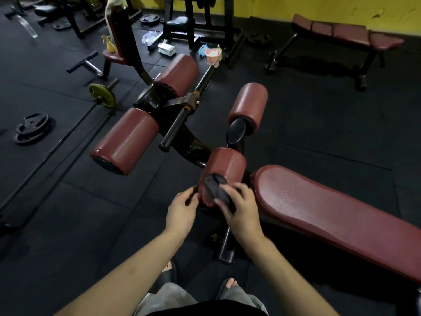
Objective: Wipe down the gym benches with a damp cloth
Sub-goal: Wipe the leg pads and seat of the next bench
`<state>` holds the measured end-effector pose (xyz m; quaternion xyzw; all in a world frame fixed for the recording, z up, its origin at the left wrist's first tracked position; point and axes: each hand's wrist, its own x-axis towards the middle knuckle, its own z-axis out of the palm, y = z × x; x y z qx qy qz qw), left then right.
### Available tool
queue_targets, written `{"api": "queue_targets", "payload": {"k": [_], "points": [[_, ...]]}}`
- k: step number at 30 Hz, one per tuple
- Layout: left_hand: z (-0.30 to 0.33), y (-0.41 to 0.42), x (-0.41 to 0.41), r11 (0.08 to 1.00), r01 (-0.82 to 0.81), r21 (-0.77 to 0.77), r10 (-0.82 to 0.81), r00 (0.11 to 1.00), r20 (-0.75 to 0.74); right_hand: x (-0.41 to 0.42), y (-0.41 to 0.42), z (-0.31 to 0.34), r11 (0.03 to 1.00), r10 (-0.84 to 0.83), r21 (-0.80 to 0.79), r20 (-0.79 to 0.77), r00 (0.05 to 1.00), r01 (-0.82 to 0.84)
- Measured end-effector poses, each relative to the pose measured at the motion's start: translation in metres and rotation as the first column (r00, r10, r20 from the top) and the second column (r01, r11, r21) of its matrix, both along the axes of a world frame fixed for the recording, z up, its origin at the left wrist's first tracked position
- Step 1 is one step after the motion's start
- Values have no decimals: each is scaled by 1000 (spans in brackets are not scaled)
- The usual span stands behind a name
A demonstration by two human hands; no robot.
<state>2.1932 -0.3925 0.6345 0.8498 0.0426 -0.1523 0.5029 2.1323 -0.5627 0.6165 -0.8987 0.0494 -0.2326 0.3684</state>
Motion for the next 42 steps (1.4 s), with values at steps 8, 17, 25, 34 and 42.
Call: {"api": "queue_targets", "payload": {"k": [8,17,25,34,42], "points": [[-2,0,4,997,8,82,-7,1000,-17,70,-47,-4,995,-97,9,-13,995,97],[-2,8,10,992,60,109,-55,997,-51,51,-19,2,988,-129,77,-48,990,132],[8,18,23,968,213,131,-202,975,-89,-4,-6,20,964,3,258,-247,969,63],[57,2,44,920,392,10,-391,917,80,15,-28,68,911,-241,283,-224,944,300],[80,-52,85,913,404,-61,-386,902,196,53,-61,97,844,-329,377,-200,923,382]]}}
